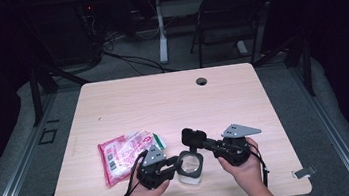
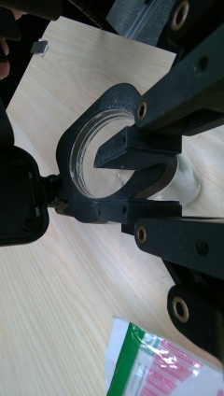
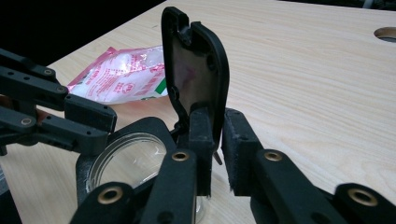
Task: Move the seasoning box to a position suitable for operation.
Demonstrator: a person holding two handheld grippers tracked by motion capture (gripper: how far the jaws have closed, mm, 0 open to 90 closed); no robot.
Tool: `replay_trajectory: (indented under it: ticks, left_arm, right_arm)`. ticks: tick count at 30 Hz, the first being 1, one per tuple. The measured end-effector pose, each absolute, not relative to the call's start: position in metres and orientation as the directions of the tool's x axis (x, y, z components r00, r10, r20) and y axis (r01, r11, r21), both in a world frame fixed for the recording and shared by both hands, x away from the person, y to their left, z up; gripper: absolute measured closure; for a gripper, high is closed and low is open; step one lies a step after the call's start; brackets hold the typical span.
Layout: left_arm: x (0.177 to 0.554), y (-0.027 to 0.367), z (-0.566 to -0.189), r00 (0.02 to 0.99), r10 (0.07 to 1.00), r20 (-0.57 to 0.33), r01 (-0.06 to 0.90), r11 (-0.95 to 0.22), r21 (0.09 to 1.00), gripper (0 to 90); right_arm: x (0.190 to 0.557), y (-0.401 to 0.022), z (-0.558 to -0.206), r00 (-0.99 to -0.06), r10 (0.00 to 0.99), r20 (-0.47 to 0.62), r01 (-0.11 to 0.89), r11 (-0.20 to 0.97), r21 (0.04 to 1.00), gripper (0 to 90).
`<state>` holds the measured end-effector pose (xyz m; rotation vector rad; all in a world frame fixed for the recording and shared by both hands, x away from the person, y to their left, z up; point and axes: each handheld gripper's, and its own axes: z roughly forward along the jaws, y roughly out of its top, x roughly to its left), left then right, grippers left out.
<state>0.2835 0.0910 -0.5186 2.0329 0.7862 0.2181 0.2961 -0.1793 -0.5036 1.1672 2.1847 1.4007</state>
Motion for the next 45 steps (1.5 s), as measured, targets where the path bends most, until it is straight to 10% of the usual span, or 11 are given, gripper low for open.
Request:
replay_trajectory:
  ticks: [23, 45]
  left_arm:
    - [0.293, 0.179, -0.525, 0.637, 0.766, -0.084, 0.475, -0.304, 0.826, 63.3]
    - [0.308, 0.171, -0.558, 0.627, 0.779, -0.013, 0.492, -0.383, 0.782, 54.7]
  right_arm:
    - [0.280, -0.189, -0.500, -0.624, 0.763, 0.169, 0.476, 0.199, 0.857, 72.9]
    - [0.274, -0.196, -0.517, -0.617, 0.763, 0.192, 0.469, 0.160, 0.869, 71.4]
